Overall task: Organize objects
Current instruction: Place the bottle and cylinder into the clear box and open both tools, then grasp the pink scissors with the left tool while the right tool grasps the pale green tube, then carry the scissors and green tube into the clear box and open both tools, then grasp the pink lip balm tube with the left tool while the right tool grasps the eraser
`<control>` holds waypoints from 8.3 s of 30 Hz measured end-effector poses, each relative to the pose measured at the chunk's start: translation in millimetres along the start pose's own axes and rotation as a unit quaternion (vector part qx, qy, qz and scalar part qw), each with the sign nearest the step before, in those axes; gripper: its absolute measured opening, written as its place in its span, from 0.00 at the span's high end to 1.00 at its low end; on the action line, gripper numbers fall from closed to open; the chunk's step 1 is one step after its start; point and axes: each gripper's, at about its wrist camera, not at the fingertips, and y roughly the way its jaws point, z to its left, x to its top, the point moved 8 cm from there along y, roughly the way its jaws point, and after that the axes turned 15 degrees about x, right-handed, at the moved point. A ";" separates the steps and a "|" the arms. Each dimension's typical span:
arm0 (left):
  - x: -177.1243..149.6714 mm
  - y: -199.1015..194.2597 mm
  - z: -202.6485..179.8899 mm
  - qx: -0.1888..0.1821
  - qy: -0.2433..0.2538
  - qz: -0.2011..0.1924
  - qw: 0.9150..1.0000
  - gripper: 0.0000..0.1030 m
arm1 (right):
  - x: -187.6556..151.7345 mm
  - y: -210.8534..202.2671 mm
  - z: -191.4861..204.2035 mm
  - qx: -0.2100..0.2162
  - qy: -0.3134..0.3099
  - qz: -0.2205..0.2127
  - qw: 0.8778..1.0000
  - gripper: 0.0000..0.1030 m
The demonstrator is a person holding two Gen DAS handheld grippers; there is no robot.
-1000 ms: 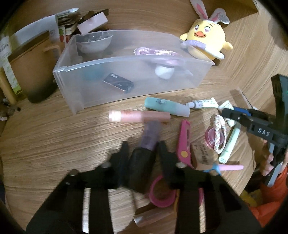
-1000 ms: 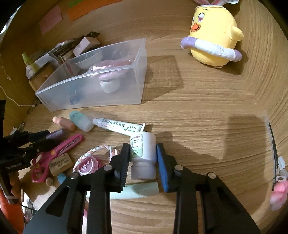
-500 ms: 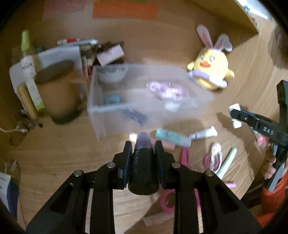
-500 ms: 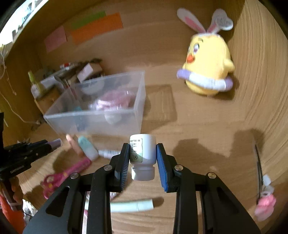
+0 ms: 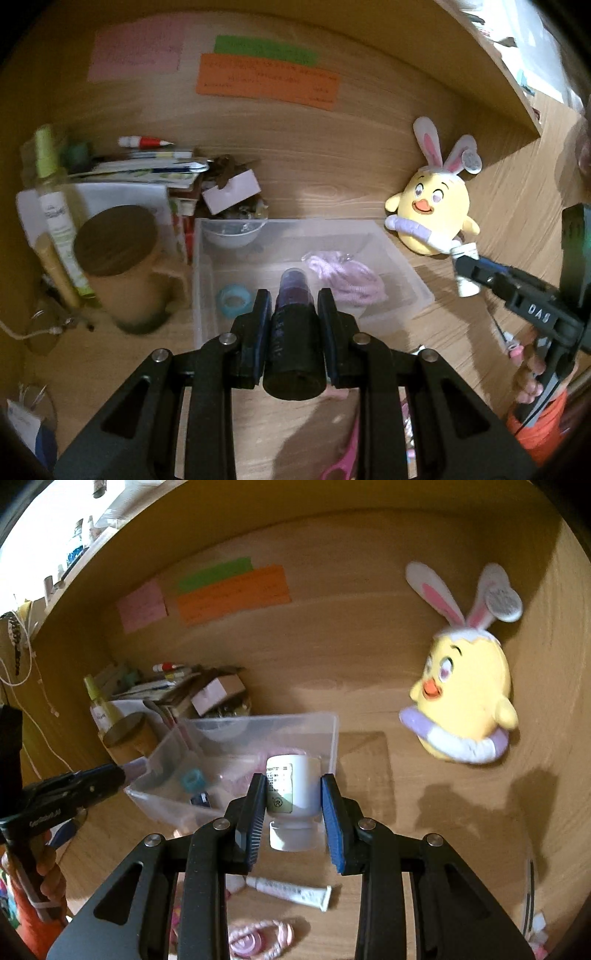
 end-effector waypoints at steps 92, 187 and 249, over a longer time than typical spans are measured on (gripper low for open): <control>-160.8 -8.2 19.2 0.069 0.072 0.118 0.988 0.41 | -147.7 6.0 -20.6 -0.050 0.011 0.160 0.986 0.65; 11.7 65.5 21.1 0.069 0.009 0.051 0.996 0.83 | -10.9 120.5 28.2 0.049 -0.046 0.106 0.992 0.86; -177.5 -21.0 -4.7 0.042 0.111 0.091 0.989 0.47 | -152.8 51.1 81.1 0.113 -0.087 0.216 0.966 0.54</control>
